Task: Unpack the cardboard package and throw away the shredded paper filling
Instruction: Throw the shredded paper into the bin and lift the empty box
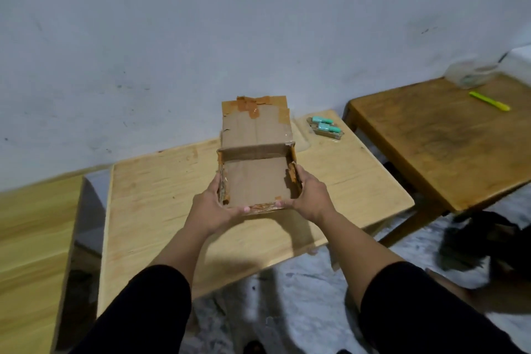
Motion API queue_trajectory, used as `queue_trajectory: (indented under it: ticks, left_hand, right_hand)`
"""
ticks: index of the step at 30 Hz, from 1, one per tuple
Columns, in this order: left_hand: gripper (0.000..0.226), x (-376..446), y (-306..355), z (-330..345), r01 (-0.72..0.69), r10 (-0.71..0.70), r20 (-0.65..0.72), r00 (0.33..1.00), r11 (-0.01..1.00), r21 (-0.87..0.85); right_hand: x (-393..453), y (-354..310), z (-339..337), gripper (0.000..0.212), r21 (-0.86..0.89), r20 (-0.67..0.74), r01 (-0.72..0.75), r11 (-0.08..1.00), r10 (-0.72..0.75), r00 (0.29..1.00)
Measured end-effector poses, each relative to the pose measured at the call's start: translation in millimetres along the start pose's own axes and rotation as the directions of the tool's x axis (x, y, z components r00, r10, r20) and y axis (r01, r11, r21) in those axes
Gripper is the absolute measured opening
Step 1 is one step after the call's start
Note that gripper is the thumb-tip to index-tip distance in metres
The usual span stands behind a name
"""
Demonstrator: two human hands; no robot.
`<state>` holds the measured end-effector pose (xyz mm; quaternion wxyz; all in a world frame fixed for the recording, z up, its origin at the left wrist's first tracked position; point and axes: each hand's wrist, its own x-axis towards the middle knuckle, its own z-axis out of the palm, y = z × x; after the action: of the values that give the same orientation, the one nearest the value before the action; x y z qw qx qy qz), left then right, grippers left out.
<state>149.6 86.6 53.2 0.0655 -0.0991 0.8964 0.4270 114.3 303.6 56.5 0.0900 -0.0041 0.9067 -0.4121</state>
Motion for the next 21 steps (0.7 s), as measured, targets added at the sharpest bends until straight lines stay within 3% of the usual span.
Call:
queue_trajectory:
  ticks: [9,16,21]
  left_hand:
    - [0.115,16.8,111.4,81.6,-0.245,0.241,0.172,0.955,0.970,0.003]
    - [0.117,-9.1,185.2,202.5,-0.407,0.360,0.414,0.836,0.913,0.027]
    - [0.117,-45.4,215.6,289.6,-0.492,0.355,0.612,0.707,0.868,0.064]
  right_hand:
    - [-47.2,63.9,-111.5,0.104,0.046,-0.293,-0.144,0.988,0.151,0.944]
    - [-129.2,158.4,-180.6,0.108,0.143,-0.424,-0.376,0.916,0.400,0.813]
    - [-199.3,224.0,-203.6,0.102,0.233,-0.462,-0.507,0.830,0.554,0.693]
